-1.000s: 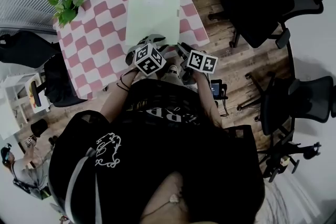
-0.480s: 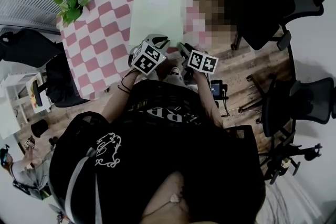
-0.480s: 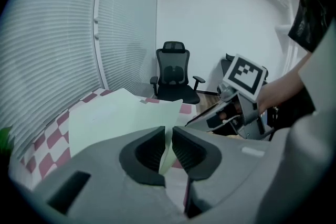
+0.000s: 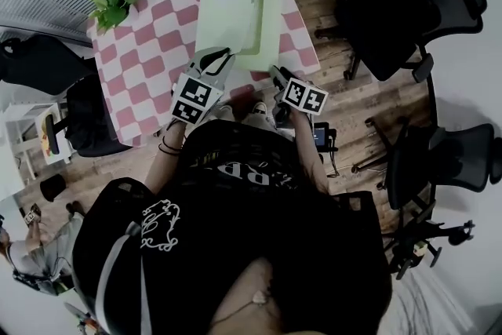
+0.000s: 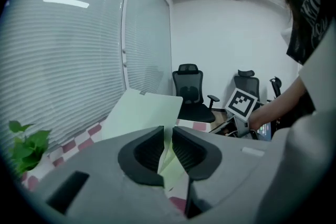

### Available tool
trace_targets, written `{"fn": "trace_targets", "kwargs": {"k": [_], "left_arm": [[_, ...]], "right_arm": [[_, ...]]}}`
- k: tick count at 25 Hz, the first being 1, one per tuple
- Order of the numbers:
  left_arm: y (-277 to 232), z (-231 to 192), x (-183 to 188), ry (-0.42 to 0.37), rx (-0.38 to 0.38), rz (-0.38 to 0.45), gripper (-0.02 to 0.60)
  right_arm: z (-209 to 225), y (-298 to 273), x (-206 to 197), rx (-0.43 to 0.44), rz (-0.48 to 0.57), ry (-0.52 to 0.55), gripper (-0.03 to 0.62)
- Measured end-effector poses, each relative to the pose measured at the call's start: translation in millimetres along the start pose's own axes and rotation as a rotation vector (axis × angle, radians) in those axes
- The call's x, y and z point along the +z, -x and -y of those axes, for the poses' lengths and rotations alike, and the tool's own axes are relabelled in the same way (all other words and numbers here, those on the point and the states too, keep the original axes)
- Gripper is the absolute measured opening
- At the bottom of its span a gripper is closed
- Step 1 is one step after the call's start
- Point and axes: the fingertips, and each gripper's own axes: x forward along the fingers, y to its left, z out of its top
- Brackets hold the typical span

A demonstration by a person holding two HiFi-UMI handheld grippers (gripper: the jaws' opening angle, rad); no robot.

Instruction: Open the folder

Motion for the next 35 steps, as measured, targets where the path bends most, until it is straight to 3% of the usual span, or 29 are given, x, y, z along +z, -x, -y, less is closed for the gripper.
{"fn": "trace_targets", "kwargs": {"k": [4,9,14,18,22,24,30,35], "left_arm": [[37.9,-35.0,-0.3,-0.004,0.144,0.031,0.054],[85.7,-95.4,-17.2,0.069,0.326,0.039,0.054],[120.7,-146.0,-73.1,0.085,0.504,-0.126,0.054],[135.4,-173.9,-111.6,0.202,0.550,-0.176,0.069],[140.4,-198.7,-161.9,0.242,0.593,-0.327,0.096],[139.1,-210.3,-186.0,0.303,0.589,-0.362,0.101],[135.0,-225.5,-232.5,0.501,0.559,-0.378,0.109],[128.1,-231.5,-252.7,0.572,0.532,-0.367,0.112]], "right_arm": [[0.6,1.6,1.0,-0.014,0.009,0.004,0.120],[-0.4,1.3,0.9,-0.044,0.019,0.034,0.120],[-1.5,2.2,0.5,-0.074,0.034,0.036,0.118],[-2.7,2.2,-0.4,-0.098,0.050,0.027,0.118],[-3.6,4.6,-1.6,-0.133,0.073,0.031,0.118],[-4.3,5.9,-2.0,-0.149,0.086,0.023,0.118],[-5.3,8.4,-3.9,-0.206,0.135,-0.016,0.118],[-6.4,11.7,-3.8,-0.274,0.167,-0.017,0.118]]}}
